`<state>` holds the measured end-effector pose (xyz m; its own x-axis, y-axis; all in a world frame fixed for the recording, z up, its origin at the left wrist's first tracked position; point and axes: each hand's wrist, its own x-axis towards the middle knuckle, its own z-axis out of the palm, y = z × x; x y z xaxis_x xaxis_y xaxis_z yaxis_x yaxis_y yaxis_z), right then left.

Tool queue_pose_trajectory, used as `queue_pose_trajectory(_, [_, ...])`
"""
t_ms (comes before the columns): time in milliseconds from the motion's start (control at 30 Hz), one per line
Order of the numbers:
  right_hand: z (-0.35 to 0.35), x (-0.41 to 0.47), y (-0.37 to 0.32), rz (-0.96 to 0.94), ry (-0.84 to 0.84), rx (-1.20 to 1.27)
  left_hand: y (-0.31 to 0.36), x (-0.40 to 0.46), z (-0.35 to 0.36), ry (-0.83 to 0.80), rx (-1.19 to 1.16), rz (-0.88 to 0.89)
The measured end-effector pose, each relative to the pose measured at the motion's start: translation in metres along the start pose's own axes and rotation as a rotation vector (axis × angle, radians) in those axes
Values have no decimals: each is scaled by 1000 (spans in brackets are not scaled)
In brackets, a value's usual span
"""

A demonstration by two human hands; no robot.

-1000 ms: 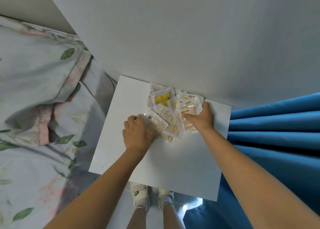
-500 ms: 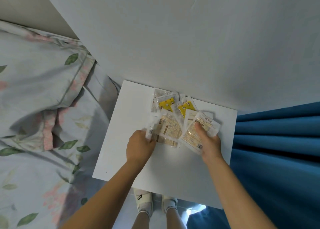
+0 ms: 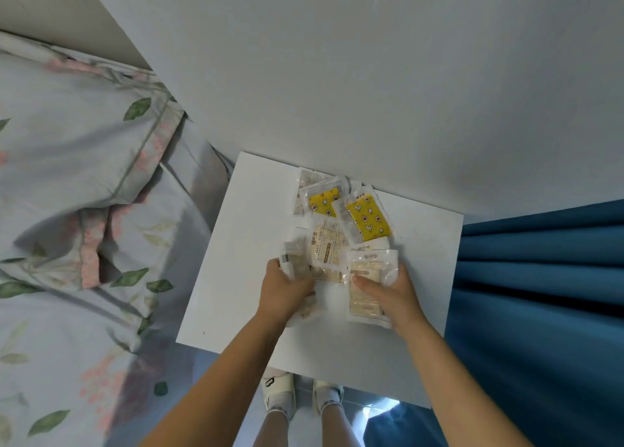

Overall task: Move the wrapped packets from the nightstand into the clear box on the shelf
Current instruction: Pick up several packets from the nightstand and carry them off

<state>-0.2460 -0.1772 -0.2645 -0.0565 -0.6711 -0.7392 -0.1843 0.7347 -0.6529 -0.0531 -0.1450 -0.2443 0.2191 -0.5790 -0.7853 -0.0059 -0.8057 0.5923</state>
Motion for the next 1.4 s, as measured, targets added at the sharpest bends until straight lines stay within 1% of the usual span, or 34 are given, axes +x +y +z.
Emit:
queue_pose_trajectory(33, [2, 1, 4, -20, -24, -62, 4, -3, 2, -41, -148, -56])
queue_pose_trajectory(67, [4, 1, 8, -41, -52, -112, 8, -5, 4, -63, -247, -95])
queue_pose_trajectory(100, [4, 2, 10, -55, -71, -148, 10, -6, 6, -62, -293, -119])
queue_pose_trajectory(233, [1, 4, 9, -50, -110, -157, 14, -6, 13, 67, -453, -191])
queue_pose_trajectory(300, [1, 5, 10, -52, -122, -156, 16, -7, 14, 86, -535, -201])
queue_pose_trajectory(567, [-3, 5, 5, 0, -131, -98, 6, -17, -10, -64, -721, 8])
queue_pose_trajectory(633, [-3, 5, 3, 4, -135, -106, 3, -19, -14, -49, -760, 20])
queue_pose_trajectory(733, [-3, 4, 2, 13, -133, -105, 0, -26, -25, -10, -752, 36])
queue_pose_trajectory(833, [-1, 2, 1, 17, -127, -111, -4, -35, -42, -4, -745, 106])
queue_pose_trajectory(933, [2, -8, -2, 33, -176, -165, -5, -55, -55, 51, -721, 166])
queue_pose_trajectory(1067, [6, -53, -22, 40, -291, -171, -2, -105, -66, 115, -751, 176])
queue_pose_trajectory(1233, [9, -143, -79, -124, -402, -269, 6, -205, -87, 218, -862, 187])
queue_pose_trajectory(1400, [27, -247, -130, -209, -489, -226, -3, -309, -118, 347, -951, 191])
